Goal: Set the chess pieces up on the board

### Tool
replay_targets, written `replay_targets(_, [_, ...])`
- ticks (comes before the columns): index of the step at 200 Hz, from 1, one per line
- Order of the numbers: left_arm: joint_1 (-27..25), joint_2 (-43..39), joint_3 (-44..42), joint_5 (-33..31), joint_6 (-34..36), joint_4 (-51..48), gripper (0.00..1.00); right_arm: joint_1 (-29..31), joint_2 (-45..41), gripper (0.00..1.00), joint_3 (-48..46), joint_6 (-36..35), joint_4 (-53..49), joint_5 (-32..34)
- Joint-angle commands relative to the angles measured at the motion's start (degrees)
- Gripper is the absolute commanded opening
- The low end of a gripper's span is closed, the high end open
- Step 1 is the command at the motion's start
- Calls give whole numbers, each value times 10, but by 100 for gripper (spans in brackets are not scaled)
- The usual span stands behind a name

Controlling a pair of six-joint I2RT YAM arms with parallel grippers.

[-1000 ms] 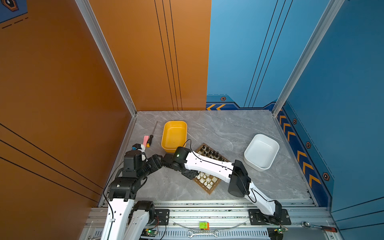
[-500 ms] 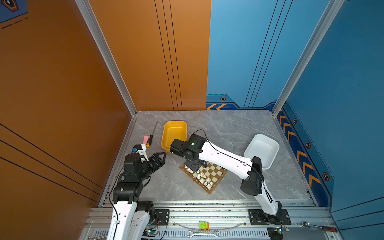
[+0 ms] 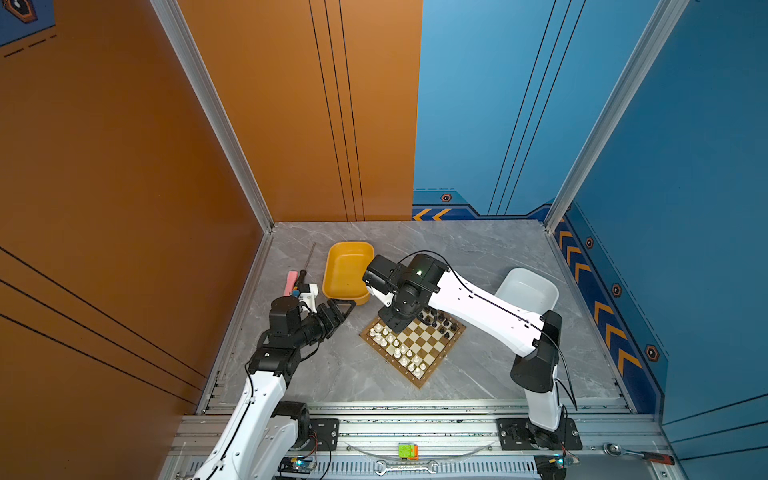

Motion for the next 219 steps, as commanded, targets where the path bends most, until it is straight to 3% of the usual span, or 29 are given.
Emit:
replay_targets(1, [-34,12,-6,8,-37,105,72,1,-17,17,-15,-4,21,-21])
replay_targets(42, [-97,43,-11,11,-47,155,67,-2,-30,17,-31,-7,30,-24])
replay_targets(91, [-102,71,-51,68,-74,222,61,-8,-53,17,-57,-6,50,-31])
replay_targets(180, [-133,132,-27,120,-104,316,61,-24,-72,17,-89,-11,79,-52])
replay_targets(219, [-137,152,-17,125,-105,331,49,-33,-80,17,-101,-11,92,-64])
